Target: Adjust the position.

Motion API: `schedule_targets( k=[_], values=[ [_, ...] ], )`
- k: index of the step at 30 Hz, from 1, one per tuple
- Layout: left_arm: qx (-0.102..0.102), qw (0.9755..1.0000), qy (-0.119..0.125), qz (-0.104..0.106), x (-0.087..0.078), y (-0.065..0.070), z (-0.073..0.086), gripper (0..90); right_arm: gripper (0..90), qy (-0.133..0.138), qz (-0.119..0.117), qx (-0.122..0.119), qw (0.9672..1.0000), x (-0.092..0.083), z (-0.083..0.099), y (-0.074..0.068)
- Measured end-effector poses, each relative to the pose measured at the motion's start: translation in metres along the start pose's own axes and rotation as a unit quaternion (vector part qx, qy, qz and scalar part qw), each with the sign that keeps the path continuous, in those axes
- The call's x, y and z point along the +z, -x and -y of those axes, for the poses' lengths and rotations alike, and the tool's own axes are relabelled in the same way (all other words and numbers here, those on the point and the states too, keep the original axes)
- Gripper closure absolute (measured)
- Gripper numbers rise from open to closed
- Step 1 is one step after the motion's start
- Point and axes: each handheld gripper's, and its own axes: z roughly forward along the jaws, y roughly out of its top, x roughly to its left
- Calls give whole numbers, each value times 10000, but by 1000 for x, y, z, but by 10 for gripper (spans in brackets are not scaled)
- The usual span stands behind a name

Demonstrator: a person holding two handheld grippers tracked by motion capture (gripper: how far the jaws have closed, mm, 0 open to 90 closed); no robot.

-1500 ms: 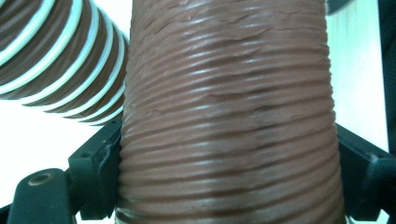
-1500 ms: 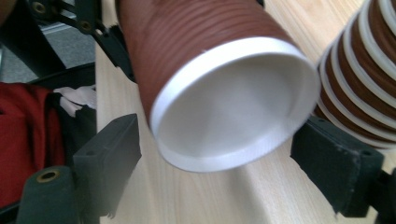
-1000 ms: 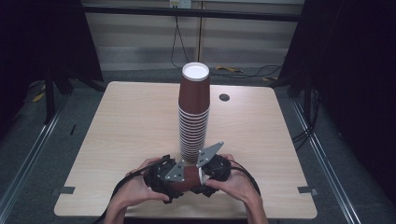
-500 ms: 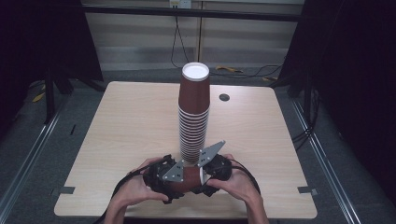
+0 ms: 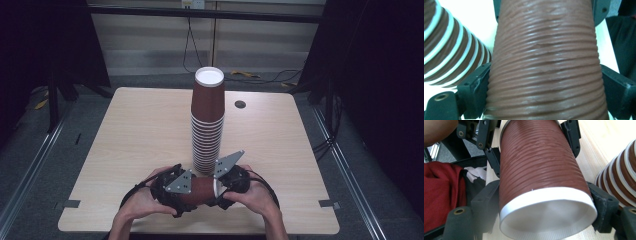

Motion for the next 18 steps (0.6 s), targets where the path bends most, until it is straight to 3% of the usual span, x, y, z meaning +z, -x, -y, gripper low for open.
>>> schedule_targets(
  k=[8, 18],
  values=[
    [-29, 9994, 336, 20, -5, -2, 3, 109, 228, 34, 25, 15, 10000, -1, 0, -2],
    [-141, 9988, 471, 15, -6, -4, 4, 109, 230, 102, 45, 30, 9999, 0, 0, 0]
  ],
)
